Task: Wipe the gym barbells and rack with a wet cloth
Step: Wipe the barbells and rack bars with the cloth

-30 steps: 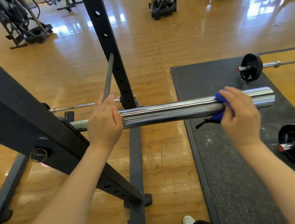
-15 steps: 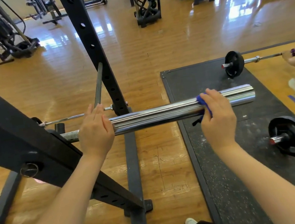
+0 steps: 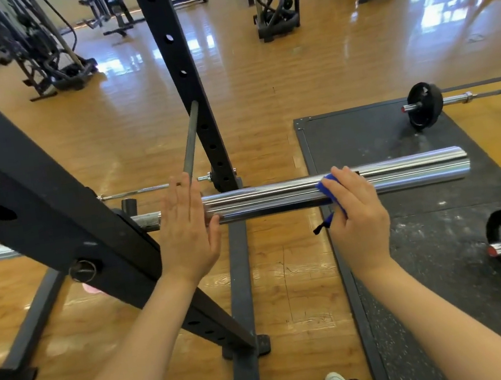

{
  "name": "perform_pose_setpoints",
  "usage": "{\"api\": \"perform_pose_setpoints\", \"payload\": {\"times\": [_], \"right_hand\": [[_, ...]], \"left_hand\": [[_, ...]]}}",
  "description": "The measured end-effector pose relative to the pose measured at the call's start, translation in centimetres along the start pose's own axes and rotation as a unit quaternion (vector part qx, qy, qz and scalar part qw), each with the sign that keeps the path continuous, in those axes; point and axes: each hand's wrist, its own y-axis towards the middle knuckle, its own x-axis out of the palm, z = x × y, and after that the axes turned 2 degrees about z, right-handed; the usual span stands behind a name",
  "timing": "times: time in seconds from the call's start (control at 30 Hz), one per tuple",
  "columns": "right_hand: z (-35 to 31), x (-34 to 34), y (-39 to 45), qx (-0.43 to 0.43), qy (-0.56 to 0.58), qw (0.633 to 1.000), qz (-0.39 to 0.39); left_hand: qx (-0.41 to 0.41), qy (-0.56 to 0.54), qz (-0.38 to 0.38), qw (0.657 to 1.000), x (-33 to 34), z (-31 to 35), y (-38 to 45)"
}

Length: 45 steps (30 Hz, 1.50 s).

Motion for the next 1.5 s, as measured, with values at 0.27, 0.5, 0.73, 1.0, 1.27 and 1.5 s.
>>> {"api": "perform_pose_setpoints", "payload": {"times": [0.27,0.5,0.73,1.0,1.27,1.5], "right_hand": [[-3.0,1.1,-0.3,-0.019,0.032,0.996,-0.078],[-8.9,4.8,1.2,-0.125,0.057,0.976,-0.167],[-7.0,4.4,0.5,-0.143,0.051,0.971,-0.185],[-6.2,4.6,-0.9,-0.058,0.063,0.99,-0.108],[-10.3,7.0,0.4,-0.162,0.063,0.963,-0.204],[-5.7,3.9,0.3,-0.137,0.043,0.978,-0.153]], "left_hand": [[-0.048,-0.038,0.001,0.998,-0.4,0.6,1.0],[-0.105,-0.076,-0.135,0.982,-2.6,0.7,4.8],[-0.119,-0.114,-0.084,0.983,-3.1,0.6,5.1],[-0.072,-0.061,-0.056,0.994,-1.2,-0.4,0.6],[-0.069,-0.099,-0.059,0.991,-1.0,-0.8,1.9],[-0.11,-0.137,-0.164,0.971,-2.0,-0.9,4.5]]}}
